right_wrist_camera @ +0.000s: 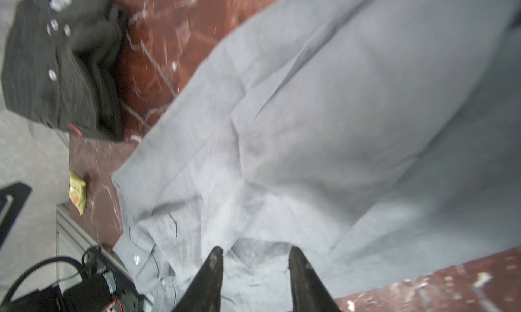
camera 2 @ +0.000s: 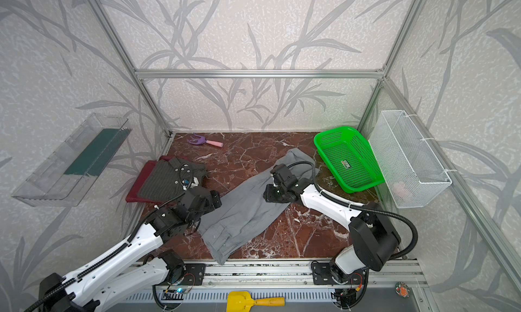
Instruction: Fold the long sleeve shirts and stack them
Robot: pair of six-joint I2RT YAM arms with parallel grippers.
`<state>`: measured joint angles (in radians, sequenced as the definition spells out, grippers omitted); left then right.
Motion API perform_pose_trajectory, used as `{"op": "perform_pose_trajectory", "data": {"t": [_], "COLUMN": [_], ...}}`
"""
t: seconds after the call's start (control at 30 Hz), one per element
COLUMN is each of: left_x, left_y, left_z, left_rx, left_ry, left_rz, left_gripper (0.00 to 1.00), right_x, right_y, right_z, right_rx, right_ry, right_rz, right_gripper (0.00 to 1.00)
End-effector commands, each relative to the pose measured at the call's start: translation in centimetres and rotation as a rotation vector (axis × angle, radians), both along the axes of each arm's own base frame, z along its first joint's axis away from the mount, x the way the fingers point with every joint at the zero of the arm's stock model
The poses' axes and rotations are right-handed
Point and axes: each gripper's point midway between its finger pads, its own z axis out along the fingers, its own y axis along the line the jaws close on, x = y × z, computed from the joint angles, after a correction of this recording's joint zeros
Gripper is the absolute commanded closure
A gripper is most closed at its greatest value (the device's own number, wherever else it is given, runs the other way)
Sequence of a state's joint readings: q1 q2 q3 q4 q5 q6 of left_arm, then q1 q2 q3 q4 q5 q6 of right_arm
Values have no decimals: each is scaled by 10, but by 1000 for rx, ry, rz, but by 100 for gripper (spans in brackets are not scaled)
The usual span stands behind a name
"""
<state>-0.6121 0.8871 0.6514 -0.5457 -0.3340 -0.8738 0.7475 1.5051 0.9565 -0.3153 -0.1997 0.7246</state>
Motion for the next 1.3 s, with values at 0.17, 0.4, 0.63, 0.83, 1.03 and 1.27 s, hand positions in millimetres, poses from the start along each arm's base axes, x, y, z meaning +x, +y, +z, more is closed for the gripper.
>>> {"op": "perform_pose_trajectory", "data": {"t": [0.17,0.4,0.63,0.83,1.03,1.27], "left_x": [4,3,-4,-14,-24,-38], "left_y": [6,10,6,-6,-14,-16], "left_z": [-25,-32,-47,-63,-83,-119], "left_rx": [6,11,-29,-119,-167,-182], "left_ry": [107,139,179,224,267,332], "left_rz": [-37,-37,-41,-56,-90,-100], "left_gripper": [7,7,7,7,8,14], "right_x": [-29,-28,-10,-1,5,32], "right_y": [37,12,-51,-120,-158,-157], "right_z": [-32,-81,-86,-67,-31,-8], "right_rx": [40,-52,-78,-166,-173,-127], "right_ry": [26,105,139,132,62,-16], "right_rz": [-30,-109,-205,-233,-255,-321], "right_gripper": [64,64,64,64,63,60]}}
